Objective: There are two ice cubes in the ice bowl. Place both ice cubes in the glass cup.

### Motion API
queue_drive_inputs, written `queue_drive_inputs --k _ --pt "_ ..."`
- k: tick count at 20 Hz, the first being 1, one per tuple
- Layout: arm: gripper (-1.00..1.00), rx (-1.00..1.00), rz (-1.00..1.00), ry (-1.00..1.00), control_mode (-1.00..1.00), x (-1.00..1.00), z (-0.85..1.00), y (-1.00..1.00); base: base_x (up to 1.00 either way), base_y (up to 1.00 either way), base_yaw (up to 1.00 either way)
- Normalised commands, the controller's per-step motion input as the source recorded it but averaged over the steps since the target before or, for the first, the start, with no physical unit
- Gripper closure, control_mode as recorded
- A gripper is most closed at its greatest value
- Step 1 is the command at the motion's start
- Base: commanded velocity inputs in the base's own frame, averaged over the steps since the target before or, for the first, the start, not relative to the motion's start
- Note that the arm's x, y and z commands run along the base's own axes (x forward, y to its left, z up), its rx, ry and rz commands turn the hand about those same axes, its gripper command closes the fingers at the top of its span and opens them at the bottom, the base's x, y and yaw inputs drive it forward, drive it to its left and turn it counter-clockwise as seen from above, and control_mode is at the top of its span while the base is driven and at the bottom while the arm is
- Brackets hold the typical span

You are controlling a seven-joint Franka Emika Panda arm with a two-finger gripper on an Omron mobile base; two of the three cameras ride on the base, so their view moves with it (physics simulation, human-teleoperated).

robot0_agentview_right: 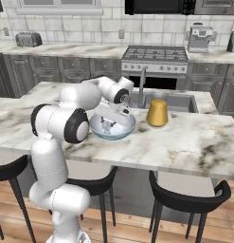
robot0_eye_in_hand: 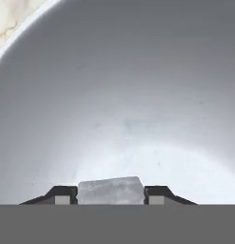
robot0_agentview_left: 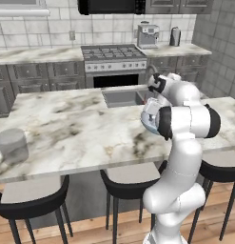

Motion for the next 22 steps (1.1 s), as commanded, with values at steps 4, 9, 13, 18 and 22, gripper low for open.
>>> queue_drive_inputs --k 4,9,13,18,22 --pt "1.00 0.00 0.00 -0.23 -1.00 -0.52 0.53 0.00 0.00 0.00 0.00" --pt "1.00 0.01 0.00 -0.29 -1.00 -0.63 0.95 0.00 0.00 0.00 0.00" --pt "1.00 -0.06 0.00 -0.27 -1.00 -0.56 0.87 0.28 0.00 0.00 0.00" --pt "1.00 -0.15 0.00 -0.30 -1.00 -0.66 0.50 0.21 0.00 0.00 0.00" --pt "1.00 -0.15 0.00 -0.24 -1.00 -0.48 0.13 0.16 0.00 0.00 0.00"
